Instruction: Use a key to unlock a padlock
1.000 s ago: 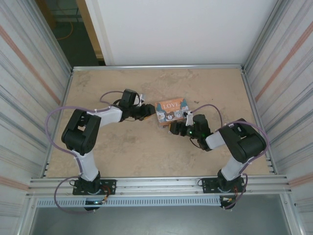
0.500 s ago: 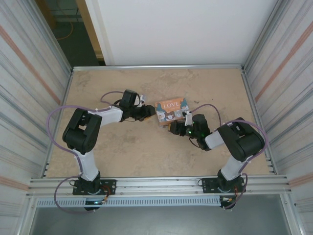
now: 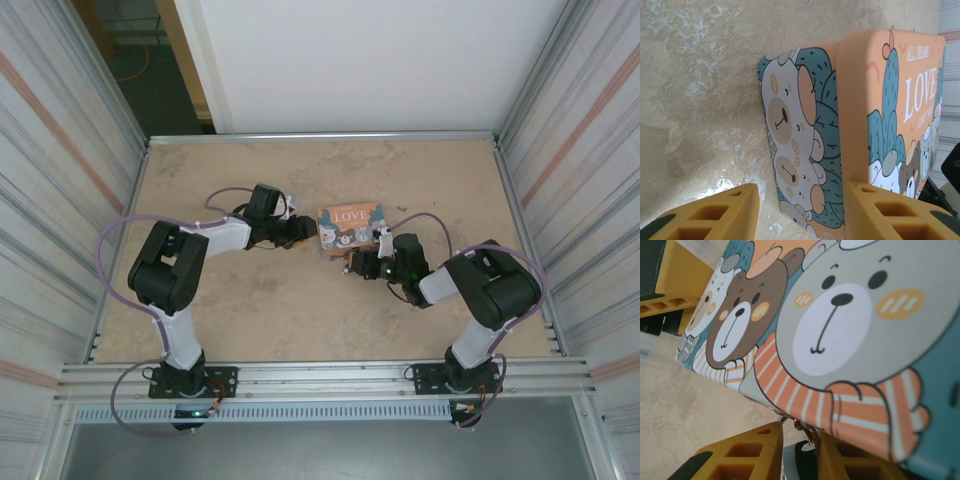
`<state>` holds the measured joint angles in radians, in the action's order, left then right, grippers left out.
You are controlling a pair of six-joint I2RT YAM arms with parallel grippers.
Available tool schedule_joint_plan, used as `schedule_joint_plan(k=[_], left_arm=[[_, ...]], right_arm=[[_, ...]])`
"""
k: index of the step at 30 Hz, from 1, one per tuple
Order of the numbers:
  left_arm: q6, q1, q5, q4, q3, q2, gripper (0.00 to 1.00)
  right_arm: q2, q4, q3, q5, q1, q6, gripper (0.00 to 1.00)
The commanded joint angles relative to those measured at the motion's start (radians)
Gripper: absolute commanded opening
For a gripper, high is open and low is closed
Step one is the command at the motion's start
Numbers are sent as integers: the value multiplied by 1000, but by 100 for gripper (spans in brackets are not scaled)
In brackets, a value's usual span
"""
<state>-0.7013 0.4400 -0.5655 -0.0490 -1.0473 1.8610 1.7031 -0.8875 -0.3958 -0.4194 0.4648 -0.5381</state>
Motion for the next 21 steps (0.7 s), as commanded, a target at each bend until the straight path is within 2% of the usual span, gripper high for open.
schedule_joint_plan(k=[1, 7, 16, 21], left_arm=[[28, 6, 0, 23, -9, 1, 49], [29, 6, 1, 26, -2, -2, 49], [24, 6, 7, 7, 37, -33, 49], [23, 6, 36, -11, 75, -134, 49]], right_arm=[[-1, -2, -10, -9, 1, 17, 18], [-10, 7, -5, 2, -2, 11, 6], [-38, -3, 13, 22, -13, -11, 3], [-54, -10, 23, 23, -15, -29, 3]])
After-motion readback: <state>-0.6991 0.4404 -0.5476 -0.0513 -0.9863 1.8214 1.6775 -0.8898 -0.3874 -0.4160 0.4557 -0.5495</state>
